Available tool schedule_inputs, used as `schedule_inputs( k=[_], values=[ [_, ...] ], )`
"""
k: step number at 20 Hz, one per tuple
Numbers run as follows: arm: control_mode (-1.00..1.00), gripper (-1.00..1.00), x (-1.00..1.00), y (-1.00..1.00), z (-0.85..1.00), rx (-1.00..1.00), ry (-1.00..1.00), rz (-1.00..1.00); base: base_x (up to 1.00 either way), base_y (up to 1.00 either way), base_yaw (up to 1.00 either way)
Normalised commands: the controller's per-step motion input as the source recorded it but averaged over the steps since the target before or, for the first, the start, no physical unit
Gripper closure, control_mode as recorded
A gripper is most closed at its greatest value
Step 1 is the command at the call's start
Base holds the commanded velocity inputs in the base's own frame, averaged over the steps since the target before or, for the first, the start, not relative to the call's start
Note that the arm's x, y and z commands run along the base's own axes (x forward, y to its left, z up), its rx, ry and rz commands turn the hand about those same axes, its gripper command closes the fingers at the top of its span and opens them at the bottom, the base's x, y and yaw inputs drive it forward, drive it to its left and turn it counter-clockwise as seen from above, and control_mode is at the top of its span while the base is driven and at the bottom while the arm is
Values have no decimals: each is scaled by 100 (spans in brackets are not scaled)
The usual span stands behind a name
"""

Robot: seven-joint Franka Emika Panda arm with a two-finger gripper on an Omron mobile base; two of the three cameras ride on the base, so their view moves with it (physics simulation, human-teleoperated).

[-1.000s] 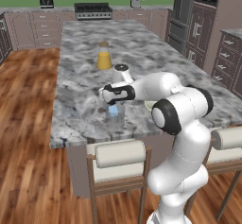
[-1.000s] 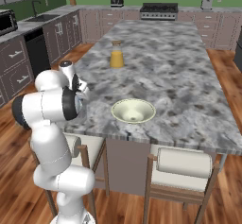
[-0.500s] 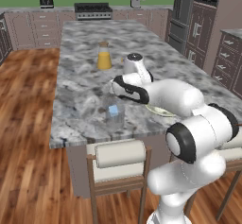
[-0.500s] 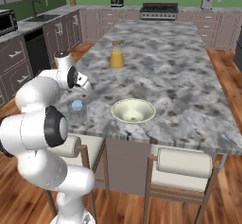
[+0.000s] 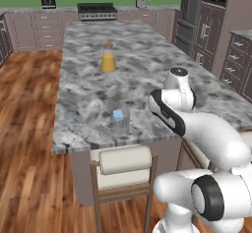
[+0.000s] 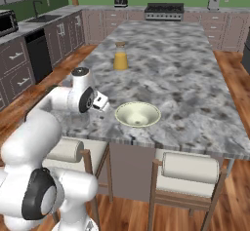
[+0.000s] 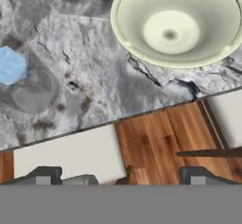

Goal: There are two ice cubes in the ice bowl. Place both ice cubes in the glass cup.

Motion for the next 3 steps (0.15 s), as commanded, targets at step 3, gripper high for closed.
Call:
schedule_inputs(
  k=[3],
  values=[
    [-100,-100,0,0,0,0,0,0,0,0,0]
  ],
)
